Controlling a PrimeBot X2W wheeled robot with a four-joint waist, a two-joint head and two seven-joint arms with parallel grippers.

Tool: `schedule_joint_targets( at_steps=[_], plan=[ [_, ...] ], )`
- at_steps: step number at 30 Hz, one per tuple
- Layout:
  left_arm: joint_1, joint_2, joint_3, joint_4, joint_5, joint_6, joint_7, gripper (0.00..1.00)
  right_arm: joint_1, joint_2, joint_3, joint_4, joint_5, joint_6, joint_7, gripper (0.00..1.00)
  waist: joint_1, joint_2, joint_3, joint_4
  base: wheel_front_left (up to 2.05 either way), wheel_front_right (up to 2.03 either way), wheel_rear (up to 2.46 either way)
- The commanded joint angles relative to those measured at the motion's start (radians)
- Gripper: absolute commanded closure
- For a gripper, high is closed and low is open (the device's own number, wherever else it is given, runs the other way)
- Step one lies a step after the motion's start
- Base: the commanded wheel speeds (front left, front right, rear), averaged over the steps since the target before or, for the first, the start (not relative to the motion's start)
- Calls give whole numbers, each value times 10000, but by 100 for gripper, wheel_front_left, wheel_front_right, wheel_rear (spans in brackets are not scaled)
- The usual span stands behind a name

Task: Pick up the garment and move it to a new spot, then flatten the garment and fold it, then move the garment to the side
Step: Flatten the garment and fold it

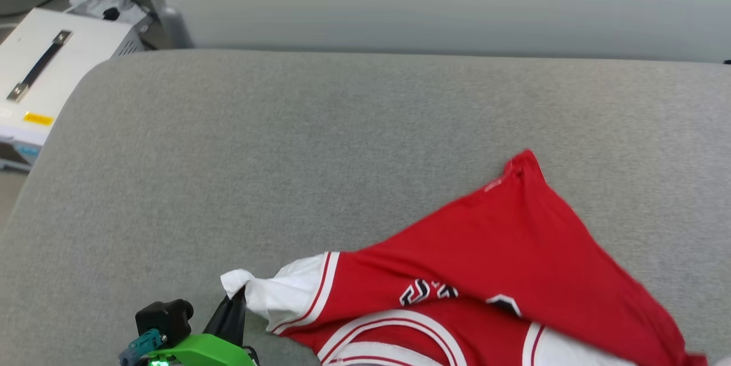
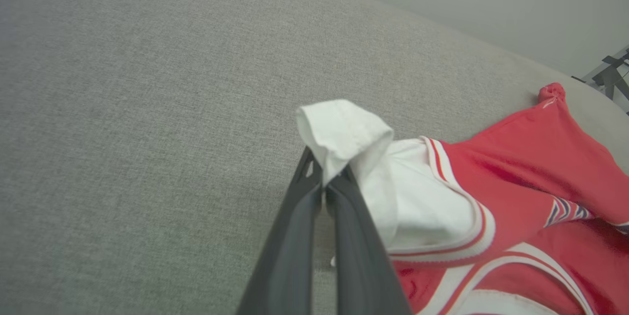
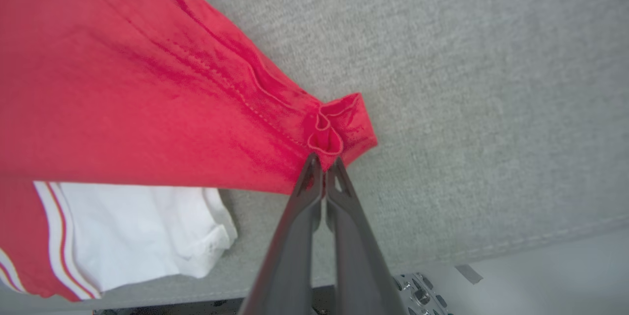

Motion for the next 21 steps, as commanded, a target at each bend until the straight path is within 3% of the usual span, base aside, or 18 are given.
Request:
schedule_joint_targets(
  at_steps=[1,6,7,8,9,11,12,16,21],
  plan=[
    [144,109,39,6,-77,59,69,100,455,264,-184,-227,-56,-7,121,100,1,0,-555,-541,0,0,0],
    [212,195,16,-42,-107,97,189,100,1490,871,-509,-712,-31,-7,327,100,1,0,-614,-606,0,0,0],
    [210,200,5,-55,-106,104,202,100,1564,944,-530,-705,92,-7,266,85,1,0,-602,-610,0,0,0],
    [204,198,-6,-62,-108,104,212,100,1605,983,-521,-677,132,-7,180,58,1,0,-605,-606,0,0,0],
    [197,195,-21,-66,-111,101,223,100,1625,1015,-479,-654,159,-7,15,0,1,0,-606,-599,0,0,0],
    [191,185,-52,-90,-106,111,237,100,1540,1051,-398,-640,332,-7,-423,0,1,0,-600,-582,0,0,0],
    [143,184,-107,-129,-89,102,272,100,1319,1067,-204,-739,379,-7,-1348,0,1,0,-569,-515,0,0,0],
    [-8,172,-171,-158,-44,66,272,100,683,914,127,-886,42,-7,-3209,0,1,0,-488,-389,0,0,0],
    [-317,111,-270,-63,-21,-98,252,100,-302,513,843,-365,-89,-7,-4703,0,1,0,-352,-160,0,0,0]
  ],
)
